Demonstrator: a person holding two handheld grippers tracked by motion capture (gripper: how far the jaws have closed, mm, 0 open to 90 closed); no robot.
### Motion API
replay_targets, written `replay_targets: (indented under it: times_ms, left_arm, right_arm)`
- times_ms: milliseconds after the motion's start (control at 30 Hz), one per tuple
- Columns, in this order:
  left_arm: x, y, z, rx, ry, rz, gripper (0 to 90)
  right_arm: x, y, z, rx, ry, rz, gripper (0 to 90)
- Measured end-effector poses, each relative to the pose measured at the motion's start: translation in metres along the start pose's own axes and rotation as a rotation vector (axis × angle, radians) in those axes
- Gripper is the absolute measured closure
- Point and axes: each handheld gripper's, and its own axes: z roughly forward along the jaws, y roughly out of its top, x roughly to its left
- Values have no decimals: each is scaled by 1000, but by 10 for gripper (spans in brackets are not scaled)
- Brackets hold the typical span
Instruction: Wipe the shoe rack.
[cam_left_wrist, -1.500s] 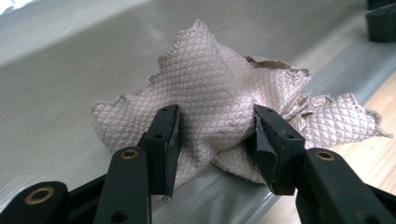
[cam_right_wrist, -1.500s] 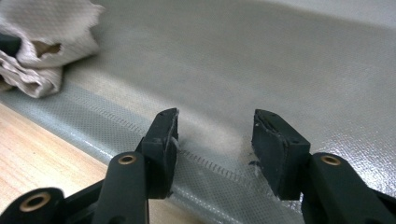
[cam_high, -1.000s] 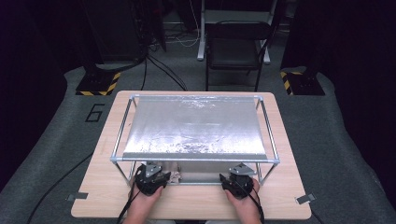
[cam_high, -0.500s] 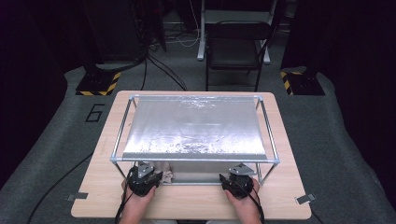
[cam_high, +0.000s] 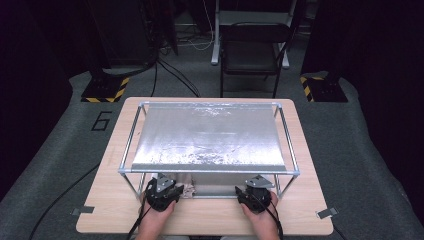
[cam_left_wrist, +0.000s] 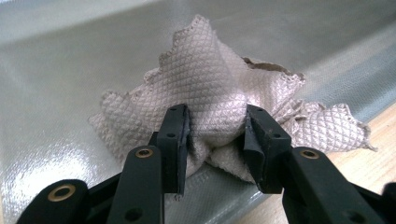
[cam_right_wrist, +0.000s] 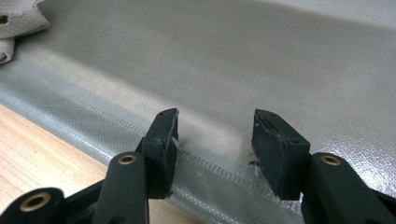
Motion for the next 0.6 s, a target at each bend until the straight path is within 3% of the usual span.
replay_targets:
  times_ms: [33, 67, 100, 133, 233, 300, 467, 600]
  left_arm:
    - [1, -1, -1, -1, 7, 1, 616]
    - [-1, -2, 0, -28, 21, -53, 616]
    - [5, -3, -4, -3, 20, -18, 617]
    - [5, -3, -4, -3, 20, -18, 617]
    - [9, -7, -7, -20, 45, -66, 617]
    - [15, -10, -11, -26, 51, -77, 617]
    - [26, -14, -19, -3, 91, -67, 621]
    - [29, -17, -22, -8, 120, -88, 622]
  right_arm:
    - [0, 0, 0, 0, 0, 0, 508]
    - [0, 0, 0, 0, 0, 0, 508]
    - [0, 0, 0, 0, 0, -2, 508]
    - [0, 0, 0, 0, 0, -2, 508]
    - [0, 0, 0, 0, 0, -2, 508]
    - [0, 0, 0, 0, 1, -2, 508]
    - [0, 0, 0, 0, 1, -2, 508]
    - [0, 0, 0, 0, 1, -2, 508]
